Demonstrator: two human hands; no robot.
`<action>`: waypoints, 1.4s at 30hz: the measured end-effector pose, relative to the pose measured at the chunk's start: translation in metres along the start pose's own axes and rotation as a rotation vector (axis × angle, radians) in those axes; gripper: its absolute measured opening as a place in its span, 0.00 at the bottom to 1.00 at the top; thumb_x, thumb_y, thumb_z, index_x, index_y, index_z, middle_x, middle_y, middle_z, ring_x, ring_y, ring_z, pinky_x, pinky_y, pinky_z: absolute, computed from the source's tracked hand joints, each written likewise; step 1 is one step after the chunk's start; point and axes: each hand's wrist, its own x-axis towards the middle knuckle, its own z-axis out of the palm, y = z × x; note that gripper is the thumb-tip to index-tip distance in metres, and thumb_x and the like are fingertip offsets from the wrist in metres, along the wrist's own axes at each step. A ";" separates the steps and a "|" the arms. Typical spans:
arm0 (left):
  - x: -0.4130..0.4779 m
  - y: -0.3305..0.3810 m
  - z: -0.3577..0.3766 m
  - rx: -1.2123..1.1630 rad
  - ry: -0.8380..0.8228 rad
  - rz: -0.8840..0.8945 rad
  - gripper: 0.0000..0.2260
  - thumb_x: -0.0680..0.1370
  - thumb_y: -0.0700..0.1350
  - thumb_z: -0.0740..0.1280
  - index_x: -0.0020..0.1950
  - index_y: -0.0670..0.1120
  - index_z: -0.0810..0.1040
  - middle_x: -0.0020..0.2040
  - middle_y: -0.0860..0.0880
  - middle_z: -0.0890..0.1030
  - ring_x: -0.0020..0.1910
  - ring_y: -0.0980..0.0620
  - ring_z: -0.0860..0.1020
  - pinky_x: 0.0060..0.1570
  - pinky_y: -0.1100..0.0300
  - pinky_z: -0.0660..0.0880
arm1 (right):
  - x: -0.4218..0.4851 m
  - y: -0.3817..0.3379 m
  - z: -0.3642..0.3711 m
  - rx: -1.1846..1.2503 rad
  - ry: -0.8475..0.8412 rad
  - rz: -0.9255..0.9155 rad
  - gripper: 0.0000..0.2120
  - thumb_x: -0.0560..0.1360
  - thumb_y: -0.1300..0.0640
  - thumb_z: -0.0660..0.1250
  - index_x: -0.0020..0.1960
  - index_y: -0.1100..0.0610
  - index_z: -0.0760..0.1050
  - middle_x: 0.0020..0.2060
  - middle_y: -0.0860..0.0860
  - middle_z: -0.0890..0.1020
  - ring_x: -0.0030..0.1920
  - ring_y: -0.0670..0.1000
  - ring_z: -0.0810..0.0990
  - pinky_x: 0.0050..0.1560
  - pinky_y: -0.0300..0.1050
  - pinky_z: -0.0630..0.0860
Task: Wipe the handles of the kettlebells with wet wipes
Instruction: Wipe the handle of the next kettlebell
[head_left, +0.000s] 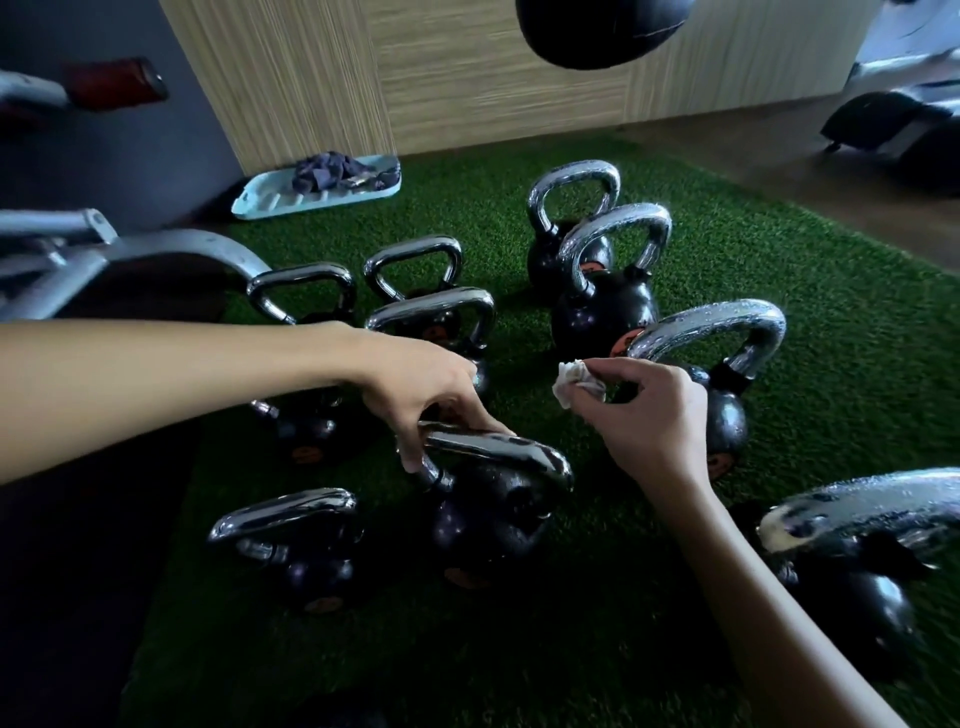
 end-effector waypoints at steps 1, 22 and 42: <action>0.005 -0.007 -0.005 0.086 -0.031 0.027 0.44 0.65 0.59 0.81 0.76 0.72 0.62 0.50 0.56 0.78 0.50 0.66 0.67 0.45 0.69 0.67 | 0.001 0.000 0.000 -0.001 -0.002 0.012 0.11 0.66 0.45 0.81 0.47 0.47 0.88 0.31 0.30 0.79 0.38 0.27 0.78 0.39 0.26 0.71; -0.040 -0.003 0.085 -0.197 0.684 -0.465 0.24 0.75 0.52 0.76 0.65 0.74 0.74 0.46 0.63 0.69 0.43 0.60 0.73 0.39 0.55 0.76 | -0.006 -0.007 0.028 0.135 -0.149 0.116 0.04 0.68 0.49 0.80 0.41 0.43 0.86 0.34 0.35 0.84 0.39 0.33 0.81 0.37 0.25 0.73; -0.044 0.066 0.087 -0.903 0.718 -1.119 0.43 0.60 0.67 0.80 0.73 0.65 0.72 0.60 0.54 0.83 0.56 0.58 0.79 0.49 0.61 0.75 | 0.003 -0.001 0.067 0.135 -0.333 0.086 0.08 0.67 0.50 0.81 0.45 0.45 0.87 0.36 0.36 0.84 0.40 0.31 0.81 0.38 0.25 0.73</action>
